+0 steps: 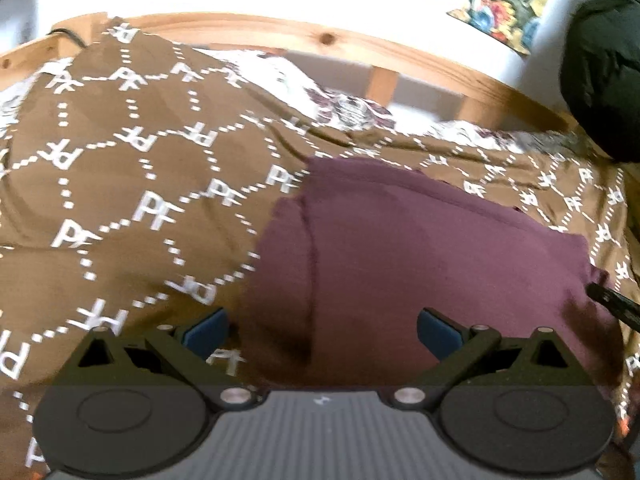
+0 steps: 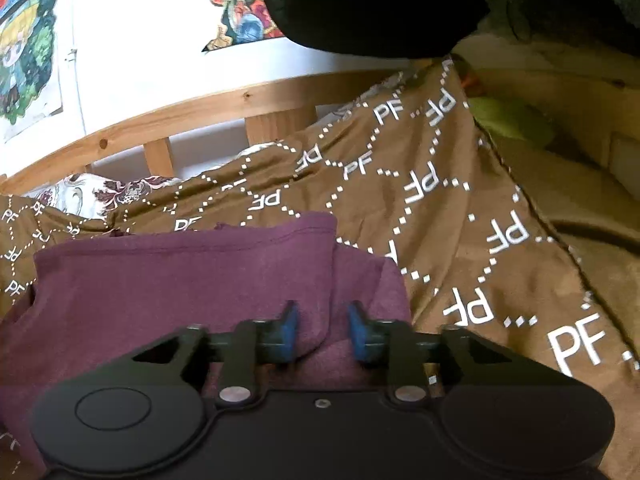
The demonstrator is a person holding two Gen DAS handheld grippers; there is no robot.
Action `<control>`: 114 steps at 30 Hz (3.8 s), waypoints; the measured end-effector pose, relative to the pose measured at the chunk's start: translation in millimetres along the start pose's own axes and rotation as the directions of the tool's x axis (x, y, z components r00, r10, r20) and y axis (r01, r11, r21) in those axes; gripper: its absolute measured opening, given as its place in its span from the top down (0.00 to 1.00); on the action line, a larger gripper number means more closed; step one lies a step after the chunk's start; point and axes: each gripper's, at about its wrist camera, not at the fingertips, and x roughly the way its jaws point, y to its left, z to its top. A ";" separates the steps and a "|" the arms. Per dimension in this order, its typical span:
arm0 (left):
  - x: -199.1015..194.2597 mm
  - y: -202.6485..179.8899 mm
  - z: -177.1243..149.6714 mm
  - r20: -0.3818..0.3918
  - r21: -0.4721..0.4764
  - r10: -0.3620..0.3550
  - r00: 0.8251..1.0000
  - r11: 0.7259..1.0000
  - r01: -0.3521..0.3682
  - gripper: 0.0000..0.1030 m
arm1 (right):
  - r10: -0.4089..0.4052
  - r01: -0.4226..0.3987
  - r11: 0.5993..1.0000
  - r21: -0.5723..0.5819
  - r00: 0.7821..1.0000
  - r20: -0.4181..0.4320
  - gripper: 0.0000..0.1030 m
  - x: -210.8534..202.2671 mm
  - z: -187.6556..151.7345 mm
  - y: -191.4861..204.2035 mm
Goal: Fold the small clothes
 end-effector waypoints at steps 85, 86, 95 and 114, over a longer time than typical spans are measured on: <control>71.4 7.0 7.1 -0.091 0.148 -0.011 0.996 0.989 0.025 0.01 | 0.128 -0.141 0.985 -0.095 0.983 -0.132 0.00 -1.0 -59.7 100.9; 74.4 10.3 8.0 -0.106 0.129 -0.025 0.994 0.991 0.039 0.01 | 0.129 -0.142 0.985 -0.094 0.983 -0.132 0.00 -0.9 -59.8 100.5; 71.0 10.4 2.5 -0.158 0.069 -0.092 0.983 0.992 0.103 0.05 | 0.139 -0.151 0.985 -0.082 0.981 -0.133 0.00 0.0 -59.7 98.7; 14.9 -49.2 32.9 -0.040 0.099 -0.101 0.994 0.990 0.104 0.82 | 0.146 -0.147 0.989 -0.009 0.987 -0.064 0.01 -23.7 -33.1 73.5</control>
